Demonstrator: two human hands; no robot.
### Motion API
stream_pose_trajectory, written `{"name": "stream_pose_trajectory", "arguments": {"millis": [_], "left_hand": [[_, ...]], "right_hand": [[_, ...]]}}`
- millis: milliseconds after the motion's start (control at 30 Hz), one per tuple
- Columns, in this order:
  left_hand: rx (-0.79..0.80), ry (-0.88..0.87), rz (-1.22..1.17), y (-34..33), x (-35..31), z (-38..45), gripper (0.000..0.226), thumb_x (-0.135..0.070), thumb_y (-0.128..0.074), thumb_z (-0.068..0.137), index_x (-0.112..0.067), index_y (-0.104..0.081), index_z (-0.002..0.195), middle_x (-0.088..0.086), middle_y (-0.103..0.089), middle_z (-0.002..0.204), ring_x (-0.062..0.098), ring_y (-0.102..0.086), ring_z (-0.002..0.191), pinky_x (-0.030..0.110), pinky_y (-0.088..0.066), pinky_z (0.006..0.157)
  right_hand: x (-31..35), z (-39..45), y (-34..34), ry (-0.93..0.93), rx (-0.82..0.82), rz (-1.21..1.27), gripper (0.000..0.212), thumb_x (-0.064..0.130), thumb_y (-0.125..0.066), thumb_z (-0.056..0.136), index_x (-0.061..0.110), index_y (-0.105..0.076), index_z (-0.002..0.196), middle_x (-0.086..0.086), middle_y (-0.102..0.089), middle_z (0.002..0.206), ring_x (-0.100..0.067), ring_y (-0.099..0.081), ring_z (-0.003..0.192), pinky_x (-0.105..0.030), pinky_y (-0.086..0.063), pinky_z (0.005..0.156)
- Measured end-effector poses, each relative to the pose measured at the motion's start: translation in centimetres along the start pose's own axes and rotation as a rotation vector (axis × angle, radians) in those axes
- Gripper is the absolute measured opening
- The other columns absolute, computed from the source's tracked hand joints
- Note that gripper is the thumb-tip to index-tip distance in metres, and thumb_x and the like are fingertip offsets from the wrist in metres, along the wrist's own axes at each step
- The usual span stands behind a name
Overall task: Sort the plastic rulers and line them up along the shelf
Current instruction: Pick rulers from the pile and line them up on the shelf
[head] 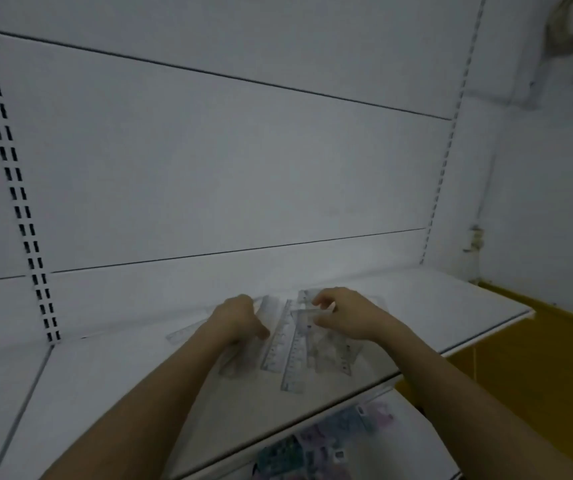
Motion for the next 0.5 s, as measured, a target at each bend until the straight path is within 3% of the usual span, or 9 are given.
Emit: {"name": "stream_pose_trajectory", "arguments": {"millis": [67,167,333,500], "left_hand": [[0.018,0.040,-0.050,0.3,0.2,1.1,0.036,-0.033,-0.081,0.074,-0.004,-0.061,0.083,0.007,-0.060,0.079,0.022,-0.057,0.070,0.030,-0.053,0.062],[0.036,0.086,-0.169,0.6,0.9,1.6,0.035,-0.025,-0.082,0.073,-0.002,-0.070,0.097,0.012,-0.067,0.084,0.022,-0.061,0.069,0.030,-0.055,0.067],[0.034,0.122,-0.405,1.2,2.2,1.3,0.011,-0.003,-0.073,0.080,-0.005,-0.071,0.090,0.011,-0.069,0.079,0.014,-0.064,0.059,0.021,-0.053,0.054],[0.014,0.163,-0.474,1.5,2.8,1.0,0.016,0.000,-0.071,0.081,-0.003,-0.069,0.097,0.005,-0.072,0.071,0.015,-0.066,0.061,0.022,-0.053,0.055]], "right_hand": [[-1.8,1.7,-0.2,0.022,0.109,-0.024,0.053,0.039,-0.067,0.087,0.020,-0.052,0.134,0.001,-0.052,0.127,-0.011,-0.050,0.098,-0.024,-0.041,0.084],[-3.1,4.3,-0.4,0.089,0.242,-0.098,0.057,0.046,-0.074,0.080,0.021,-0.057,0.128,0.002,-0.054,0.124,-0.015,-0.054,0.106,-0.031,-0.047,0.092],[-2.4,7.4,-0.2,0.190,0.361,-0.116,0.047,0.050,-0.082,0.069,0.024,-0.065,0.105,0.006,-0.058,0.105,-0.013,-0.057,0.092,-0.024,-0.049,0.073],[-1.4,10.4,-1.2,0.262,0.461,-0.130,0.042,0.048,-0.080,0.071,0.025,-0.065,0.103,0.011,-0.056,0.092,-0.009,-0.054,0.082,-0.020,-0.044,0.065]]}}
Point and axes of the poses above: each hand's wrist, its own z-axis towards the middle knuckle, its own y-axis out of the back of the hand, x = y × z, the point moved 5 cm from there along z, towards the middle knuckle
